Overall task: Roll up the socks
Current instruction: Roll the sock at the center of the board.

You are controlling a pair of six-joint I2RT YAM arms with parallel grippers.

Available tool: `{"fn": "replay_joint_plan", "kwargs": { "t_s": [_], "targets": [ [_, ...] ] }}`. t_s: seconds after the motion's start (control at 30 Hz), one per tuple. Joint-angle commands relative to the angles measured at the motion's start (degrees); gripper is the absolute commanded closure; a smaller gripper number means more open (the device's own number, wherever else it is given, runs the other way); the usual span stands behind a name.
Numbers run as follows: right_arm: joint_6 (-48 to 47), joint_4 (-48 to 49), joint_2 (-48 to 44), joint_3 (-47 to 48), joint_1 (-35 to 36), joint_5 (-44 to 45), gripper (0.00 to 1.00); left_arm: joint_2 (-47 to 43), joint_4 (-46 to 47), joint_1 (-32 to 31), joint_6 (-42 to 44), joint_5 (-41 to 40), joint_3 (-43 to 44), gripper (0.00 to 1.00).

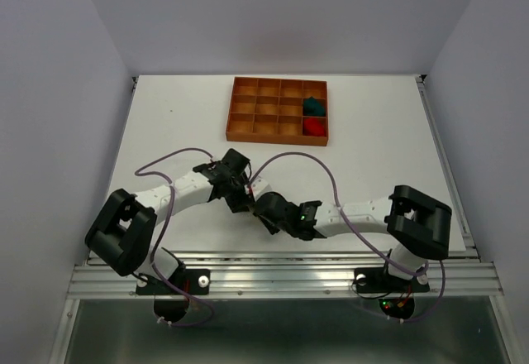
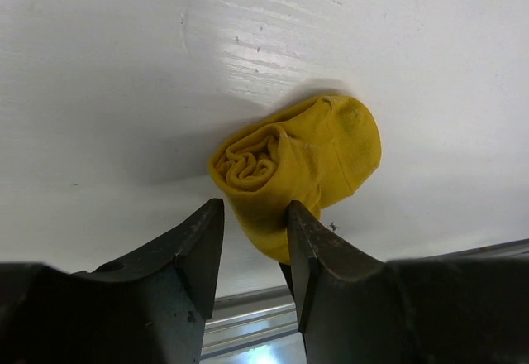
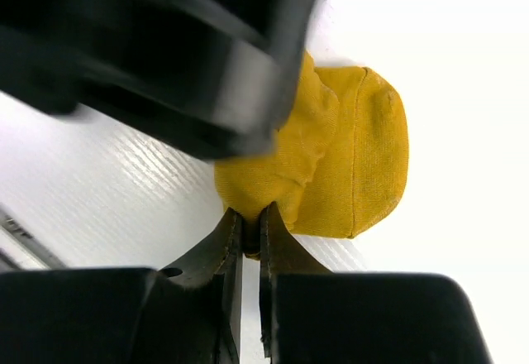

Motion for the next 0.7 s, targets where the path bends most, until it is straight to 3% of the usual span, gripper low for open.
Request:
{"fn": "replay_joint_plan", "kwargs": {
  "t_s": [0.0, 0.1, 0.67],
  "targets": [
    [4.6, 1.7, -2.0, -3.8, -4.1, -12.3, 0.99, -4.2, -3.5, 1.7, 0.8, -3.0, 0.4, 0.52],
    [5.3, 3.9, -2.5, -5.5, -6.6, -18.1, 0.99, -6.4, -2.7, 2.0, 1.0, -3.7, 0.6, 0.48],
    [14.7, 14.6, 2.2, -10.7, -21.5, -44.7, 0.99, -9.2, 1.4, 3.2, 4.1, 0.0, -1.9, 0.47]
  ]
}}
